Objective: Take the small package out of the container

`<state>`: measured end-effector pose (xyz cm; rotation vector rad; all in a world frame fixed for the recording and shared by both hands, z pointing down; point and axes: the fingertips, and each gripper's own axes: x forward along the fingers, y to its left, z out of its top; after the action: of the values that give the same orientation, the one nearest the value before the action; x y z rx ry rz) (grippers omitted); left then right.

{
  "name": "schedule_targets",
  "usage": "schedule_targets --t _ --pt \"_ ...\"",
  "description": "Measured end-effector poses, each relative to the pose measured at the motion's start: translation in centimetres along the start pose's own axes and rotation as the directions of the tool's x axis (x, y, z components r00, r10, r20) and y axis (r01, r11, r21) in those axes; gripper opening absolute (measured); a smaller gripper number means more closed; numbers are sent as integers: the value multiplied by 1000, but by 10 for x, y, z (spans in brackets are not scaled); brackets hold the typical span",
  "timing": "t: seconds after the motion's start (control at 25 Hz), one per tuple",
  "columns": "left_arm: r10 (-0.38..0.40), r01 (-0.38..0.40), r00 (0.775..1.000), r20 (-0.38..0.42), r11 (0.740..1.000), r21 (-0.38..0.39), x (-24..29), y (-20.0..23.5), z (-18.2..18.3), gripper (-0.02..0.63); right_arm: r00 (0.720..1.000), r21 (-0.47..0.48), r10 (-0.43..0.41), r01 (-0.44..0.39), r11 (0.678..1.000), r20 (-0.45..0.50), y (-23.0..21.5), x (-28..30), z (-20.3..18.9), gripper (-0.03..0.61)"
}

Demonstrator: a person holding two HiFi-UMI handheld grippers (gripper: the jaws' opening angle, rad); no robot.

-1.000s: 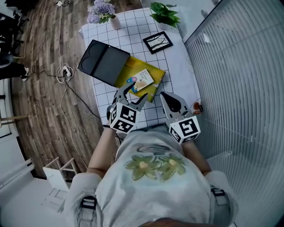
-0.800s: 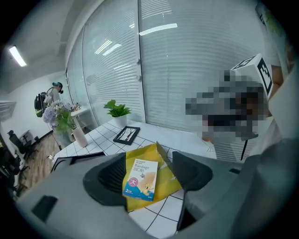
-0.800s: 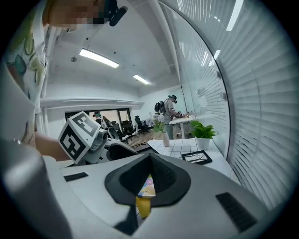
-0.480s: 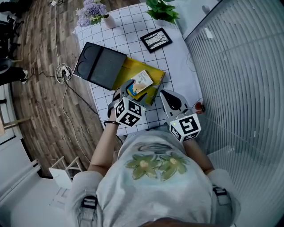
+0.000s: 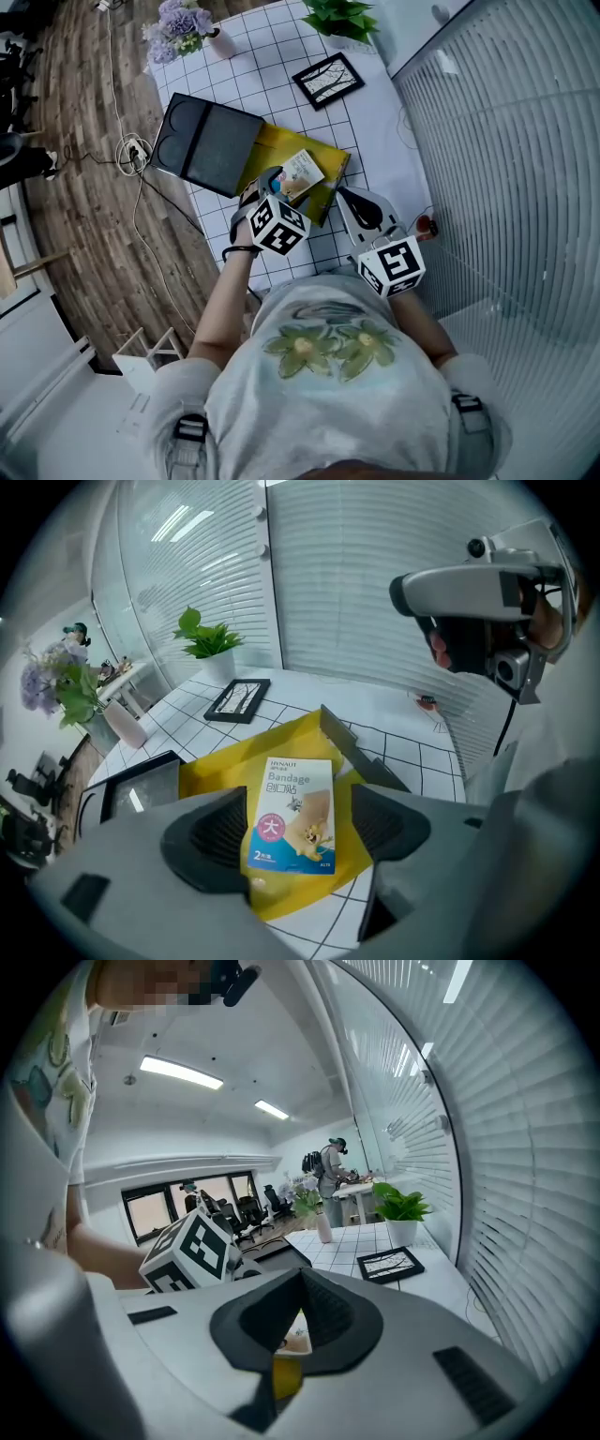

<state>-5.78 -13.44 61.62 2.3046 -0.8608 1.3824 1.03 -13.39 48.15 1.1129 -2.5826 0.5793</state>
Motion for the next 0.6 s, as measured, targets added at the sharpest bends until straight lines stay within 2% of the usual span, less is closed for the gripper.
schedule_targets --t 0.4,0.6 --pt "-60 58 995 -80 998 -30 29 6 -13 330 1000 26 -4 4 1000 -13 -10 12 -7 6" --pt "-71 69 990 -124 997 -17 39 6 -20 348 1000 35 -4 4 999 -11 -13 16 -8 6"
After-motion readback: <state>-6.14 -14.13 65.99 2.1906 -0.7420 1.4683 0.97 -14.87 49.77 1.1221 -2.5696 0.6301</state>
